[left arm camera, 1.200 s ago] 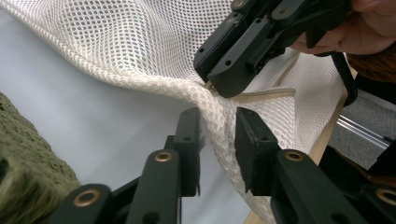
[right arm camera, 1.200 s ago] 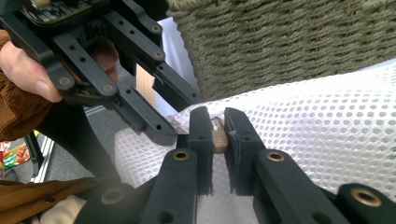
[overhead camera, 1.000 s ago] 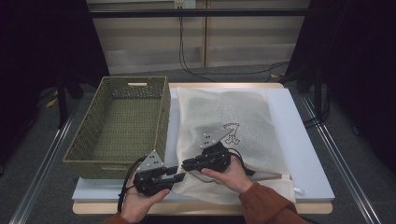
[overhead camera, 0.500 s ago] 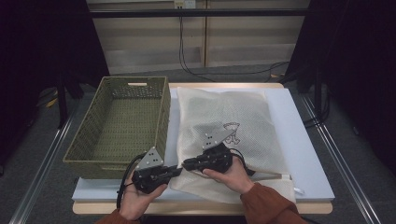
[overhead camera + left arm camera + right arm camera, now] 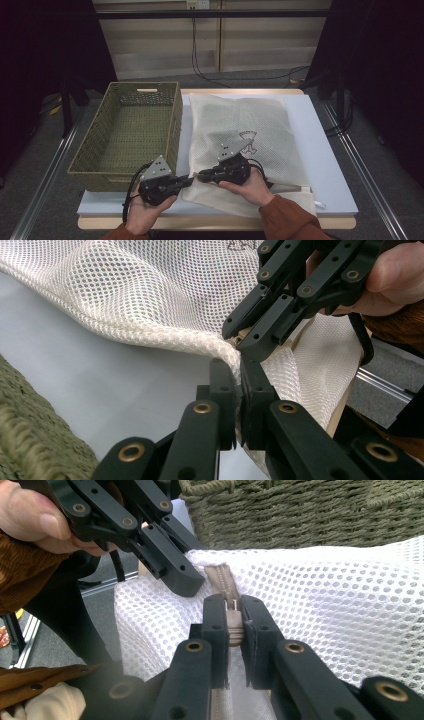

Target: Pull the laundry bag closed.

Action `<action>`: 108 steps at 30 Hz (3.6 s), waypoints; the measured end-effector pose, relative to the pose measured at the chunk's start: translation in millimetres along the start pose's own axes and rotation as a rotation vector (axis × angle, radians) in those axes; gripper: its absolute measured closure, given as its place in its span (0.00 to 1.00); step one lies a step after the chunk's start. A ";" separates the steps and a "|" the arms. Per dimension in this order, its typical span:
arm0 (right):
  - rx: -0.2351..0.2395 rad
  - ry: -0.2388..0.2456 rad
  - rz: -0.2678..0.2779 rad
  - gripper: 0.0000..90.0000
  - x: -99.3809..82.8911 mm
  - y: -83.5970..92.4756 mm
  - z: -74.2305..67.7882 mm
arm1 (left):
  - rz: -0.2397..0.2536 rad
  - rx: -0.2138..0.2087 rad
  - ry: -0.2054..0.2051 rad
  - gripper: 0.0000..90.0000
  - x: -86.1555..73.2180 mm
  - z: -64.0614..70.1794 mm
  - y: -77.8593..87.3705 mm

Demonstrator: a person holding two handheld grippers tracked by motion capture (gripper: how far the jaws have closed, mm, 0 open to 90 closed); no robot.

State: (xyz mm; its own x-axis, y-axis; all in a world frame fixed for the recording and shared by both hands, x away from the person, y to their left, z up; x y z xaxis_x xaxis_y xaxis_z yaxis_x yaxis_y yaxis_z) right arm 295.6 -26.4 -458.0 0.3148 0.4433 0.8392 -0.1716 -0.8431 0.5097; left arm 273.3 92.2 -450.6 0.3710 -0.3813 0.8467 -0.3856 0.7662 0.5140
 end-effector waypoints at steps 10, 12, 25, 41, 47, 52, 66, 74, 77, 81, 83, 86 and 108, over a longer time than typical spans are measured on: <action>-0.022 0.006 -0.021 0.92 -4.1 2.3 0.9 | 0.008 -0.004 -0.001 0.96 0.2 0.3 0.3; -0.029 0.008 -0.023 0.92 -5.3 2.9 2.2 | 0.008 -0.001 -0.003 0.96 0.6 -0.2 1.3; -0.041 -0.006 -0.040 0.92 -15.1 8.0 4.4 | 0.014 -0.004 -0.013 0.96 0.9 0.8 1.1; -0.056 -0.011 -0.053 0.92 -29.3 19.1 8.5 | 0.014 -0.019 -0.002 0.96 1.2 -1.0 2.0; -0.062 -0.005 -0.053 0.92 -29.5 22.3 8.3 | 0.014 -0.016 0.000 0.96 0.7 -1.0 2.8; -0.072 -0.006 -0.051 0.92 -32.4 28.1 8.8 | 0.016 -0.015 -0.001 0.96 0.6 -1.5 3.1; -0.099 -0.018 -0.060 0.92 -43.3 42.7 9.4 | 0.016 -0.006 0.008 0.96 0.1 -2.7 4.5; -0.103 -0.018 -0.060 0.92 -43.9 45.4 8.5 | 0.015 -0.008 0.008 0.96 -0.1 -2.8 4.4; -0.105 -0.017 -0.062 0.92 -44.2 45.3 8.6 | 0.018 -0.013 0.008 0.96 0.2 -2.6 4.2; -0.106 -0.015 -0.063 0.92 -44.4 45.0 8.8 | 0.015 -0.011 0.008 0.96 -0.2 -3.0 4.4; -0.111 -0.015 -0.068 0.92 -44.9 45.0 9.1 | 0.015 -0.007 0.007 0.96 -0.2 -3.2 4.6; -0.113 -0.017 -0.070 0.92 -46.7 45.7 11.1 | 0.024 -0.004 0.018 0.96 0.1 -4.2 5.0; -0.140 -0.024 -0.080 0.92 -57.1 55.1 13.8 | 0.019 -0.005 0.012 0.96 0.0 -3.9 4.9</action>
State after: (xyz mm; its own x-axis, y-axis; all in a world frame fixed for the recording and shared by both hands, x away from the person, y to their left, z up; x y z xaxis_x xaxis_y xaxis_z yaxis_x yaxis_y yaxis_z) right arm 281.0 -102.4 -480.4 0.3545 0.4989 0.7909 -0.2727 -0.7539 0.5978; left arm 274.7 97.9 -448.6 0.3744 -0.3605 0.8543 -0.3884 0.7756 0.4975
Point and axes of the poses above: each handheld gripper's, and its own axes: y roughly backward along the jaws, x roughly out of its top, z roughly to its right, the point moved 8 cm from there along -y, roughly forward along the jaws, and after that the axes turned 1 degree about z, right-handed, at the moved point
